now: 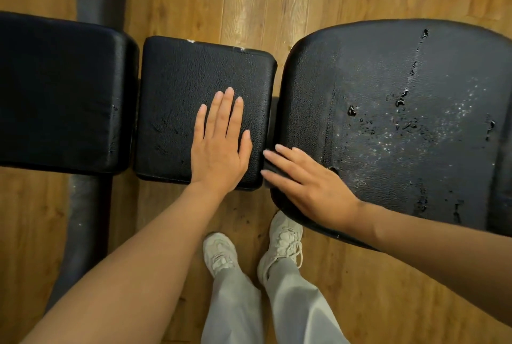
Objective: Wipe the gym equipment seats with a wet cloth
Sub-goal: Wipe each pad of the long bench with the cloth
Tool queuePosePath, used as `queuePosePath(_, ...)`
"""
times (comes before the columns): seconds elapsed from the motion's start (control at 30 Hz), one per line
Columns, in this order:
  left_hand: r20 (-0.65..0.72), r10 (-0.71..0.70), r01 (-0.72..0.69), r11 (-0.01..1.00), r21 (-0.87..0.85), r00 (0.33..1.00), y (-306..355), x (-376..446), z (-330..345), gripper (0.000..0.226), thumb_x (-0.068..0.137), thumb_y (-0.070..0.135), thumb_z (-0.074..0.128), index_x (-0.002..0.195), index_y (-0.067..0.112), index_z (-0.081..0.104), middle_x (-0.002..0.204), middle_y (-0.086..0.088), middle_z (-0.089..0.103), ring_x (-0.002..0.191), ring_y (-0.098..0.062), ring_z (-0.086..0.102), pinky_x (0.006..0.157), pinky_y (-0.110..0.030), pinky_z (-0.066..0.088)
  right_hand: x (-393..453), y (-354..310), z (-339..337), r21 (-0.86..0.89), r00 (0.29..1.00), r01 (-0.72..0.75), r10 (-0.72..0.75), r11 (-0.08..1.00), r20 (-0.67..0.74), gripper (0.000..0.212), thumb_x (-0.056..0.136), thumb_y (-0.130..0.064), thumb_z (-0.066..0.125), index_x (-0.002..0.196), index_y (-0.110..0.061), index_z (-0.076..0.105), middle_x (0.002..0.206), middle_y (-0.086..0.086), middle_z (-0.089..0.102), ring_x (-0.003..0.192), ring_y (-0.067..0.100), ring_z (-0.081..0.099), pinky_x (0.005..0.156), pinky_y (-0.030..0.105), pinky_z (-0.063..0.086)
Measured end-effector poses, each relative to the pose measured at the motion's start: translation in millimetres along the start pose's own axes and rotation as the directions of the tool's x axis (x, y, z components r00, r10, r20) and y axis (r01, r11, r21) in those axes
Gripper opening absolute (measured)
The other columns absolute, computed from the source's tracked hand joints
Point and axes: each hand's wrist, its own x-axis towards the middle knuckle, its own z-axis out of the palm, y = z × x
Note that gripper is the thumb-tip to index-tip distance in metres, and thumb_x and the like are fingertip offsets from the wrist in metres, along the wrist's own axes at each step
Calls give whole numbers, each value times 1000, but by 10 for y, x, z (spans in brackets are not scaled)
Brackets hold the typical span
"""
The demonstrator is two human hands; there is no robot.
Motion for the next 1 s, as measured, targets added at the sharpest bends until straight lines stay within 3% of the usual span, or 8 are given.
queuePosePath(0.17, 2, -22, 22, 999, 24, 1000, 33, 12, -52, 56, 102, 29, 31, 151, 2, 32, 161, -16, 26, 149, -30, 23, 122, -50, 18, 145, 308, -168, -34, 987, 143, -140, 989, 80, 40, 104, -16, 42, 141, -8, 56, 153, 18, 42, 143, 35, 37, 120, 47, 28)
queuePosePath(0.33, 7, -51, 51, 998, 39, 999, 103, -4, -67, 56, 101, 28, 29, 150, 1, 34, 160, -16, 28, 149, -30, 25, 121, -50, 20, 677, 1010, -495, -75, 976, -177, 165, 981, -139, 40, 103, -16, 45, 139, -3, 55, 152, 24, 41, 141, 44, 37, 118, 52, 27)
queuePosePath(0.47, 21, -68, 67, 997, 44, 997, 131, 0, -74, 57, 101, 29, 27, 150, 2, 34, 160, -16, 28, 149, -30, 25, 121, -50, 21, 1000, 1311, -658, -1, 868, -438, 423, 899, -259, 44, 104, -21, 39, 143, -4, 50, 157, 21, 33, 146, 42, 28, 122, 45, 22)
queuePosePath(0.57, 28, -84, 83, 996, 36, 996, 155, 14, -79, 57, 100, 28, 27, 150, 1, 35, 160, -16, 28, 149, -30, 25, 121, -50, 21, 1050, 1275, -623, 53, 797, -524, 511, 850, -323, 45, 104, -21, 37, 145, -6, 49, 159, 19, 30, 148, 39, 25, 123, 39, 15)
queuePosePath(0.63, 38, -96, 95, 995, 37, 995, 154, 23, -81, 57, 100, 28, 26, 150, 2, 35, 160, -15, 28, 149, -30, 24, 121, -50, 20, 963, 1107, -537, 58, 826, -477, 470, 877, -312, 44, 104, -17, 39, 144, -4, 49, 157, 22, 32, 147, 42, 26, 123, 46, 15)
queuePosePath(0.77, 43, -95, 94, 995, 35, 995, 149, 6, -83, 57, 101, 28, 26, 151, 2, 33, 161, -16, 26, 149, -30, 23, 122, -50, 18, 438, 505, -273, 32, 970, -193, 196, 981, -143, 40, 102, -16, 48, 140, -6, 55, 154, 19, 39, 144, 41, 32, 121, 51, 23)
queuePosePath(0.87, 55, -100, 99, 995, 21, 993, 173, 7, -88, 58, 101, 29, 25, 151, 2, 32, 161, -16, 25, 150, -30, 22, 122, -50, 17, -33, 106, -101, 50, 998, -42, 44, 998, -38, 36, 103, -18, 49, 136, -9, 61, 153, 14, 44, 143, 36, 37, 119, 49, 28)
queuePosePath(1.0, 76, -101, 99, 994, 39, 992, 178, 46, -108, 59, 101, 31, 21, 152, 3, 29, 162, -15, 23, 151, -29, 19, 123, -48, 14, -277, -19, -59, 40, 998, 50, -51, 998, 27, 35, 105, -22, 47, 135, -13, 62, 152, 11, 45, 143, 33, 38, 121, 44, 26)
